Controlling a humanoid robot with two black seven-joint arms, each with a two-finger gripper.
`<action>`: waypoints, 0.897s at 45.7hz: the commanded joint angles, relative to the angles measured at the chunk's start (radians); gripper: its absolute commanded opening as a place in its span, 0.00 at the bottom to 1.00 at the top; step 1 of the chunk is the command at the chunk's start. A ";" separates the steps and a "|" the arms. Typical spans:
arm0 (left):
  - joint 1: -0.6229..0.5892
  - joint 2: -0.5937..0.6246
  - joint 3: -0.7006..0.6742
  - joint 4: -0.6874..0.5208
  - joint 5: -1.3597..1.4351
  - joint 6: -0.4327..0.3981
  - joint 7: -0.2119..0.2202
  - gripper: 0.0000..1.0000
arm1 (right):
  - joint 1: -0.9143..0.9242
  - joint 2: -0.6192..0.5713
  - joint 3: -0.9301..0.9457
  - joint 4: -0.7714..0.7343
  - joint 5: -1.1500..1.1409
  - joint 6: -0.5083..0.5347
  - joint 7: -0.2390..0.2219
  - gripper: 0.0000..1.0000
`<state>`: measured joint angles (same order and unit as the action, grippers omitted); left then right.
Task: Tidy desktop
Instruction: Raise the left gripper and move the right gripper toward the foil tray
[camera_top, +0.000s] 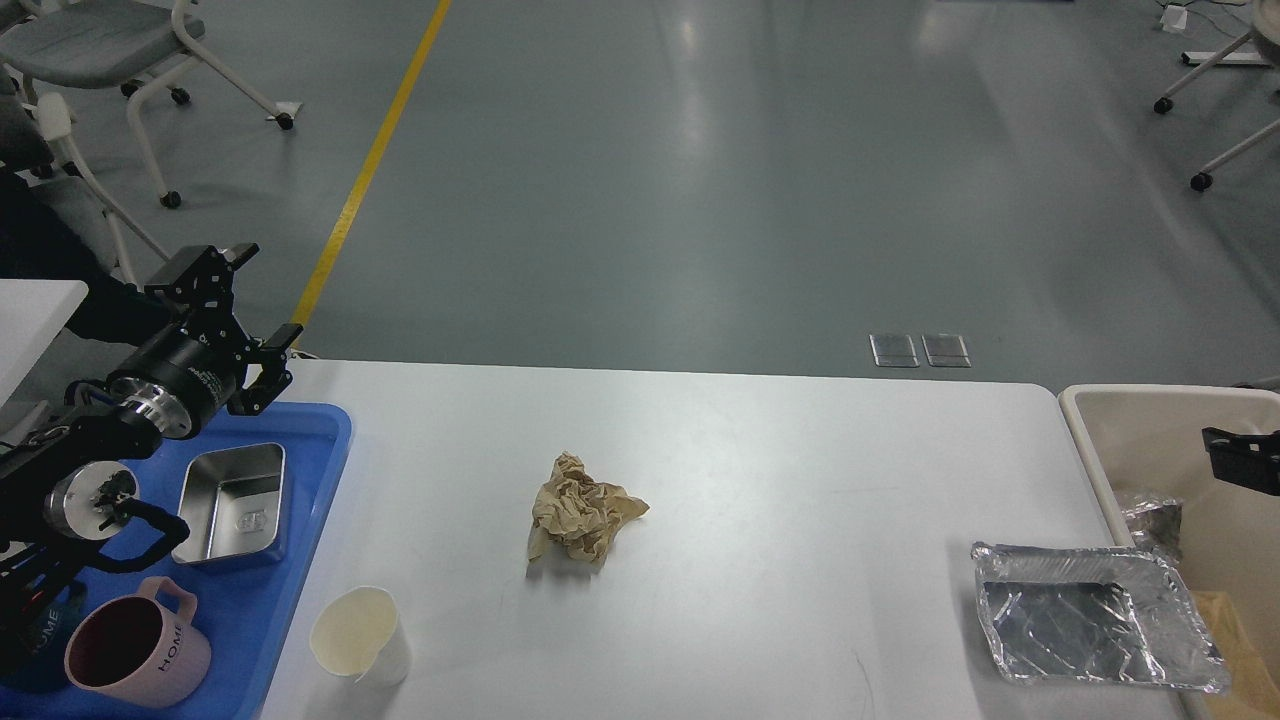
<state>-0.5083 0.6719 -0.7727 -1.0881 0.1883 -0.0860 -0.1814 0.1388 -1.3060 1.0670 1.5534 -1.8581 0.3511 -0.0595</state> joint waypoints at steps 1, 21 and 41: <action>0.013 0.000 0.000 0.011 -0.001 -0.001 -0.023 0.96 | -0.007 0.001 -0.013 0.004 0.002 0.000 0.001 1.00; 0.030 0.002 0.000 0.040 -0.001 -0.001 -0.058 0.96 | -0.008 0.059 -0.160 -0.190 -0.007 0.005 0.107 1.00; 0.048 0.006 0.001 0.040 0.000 -0.001 -0.058 0.96 | -0.002 0.249 -0.176 -0.375 -0.024 0.005 0.135 1.00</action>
<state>-0.4657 0.6718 -0.7717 -1.0477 0.1884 -0.0875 -0.2393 0.1339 -1.0992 0.8913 1.2074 -1.8840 0.3553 0.0597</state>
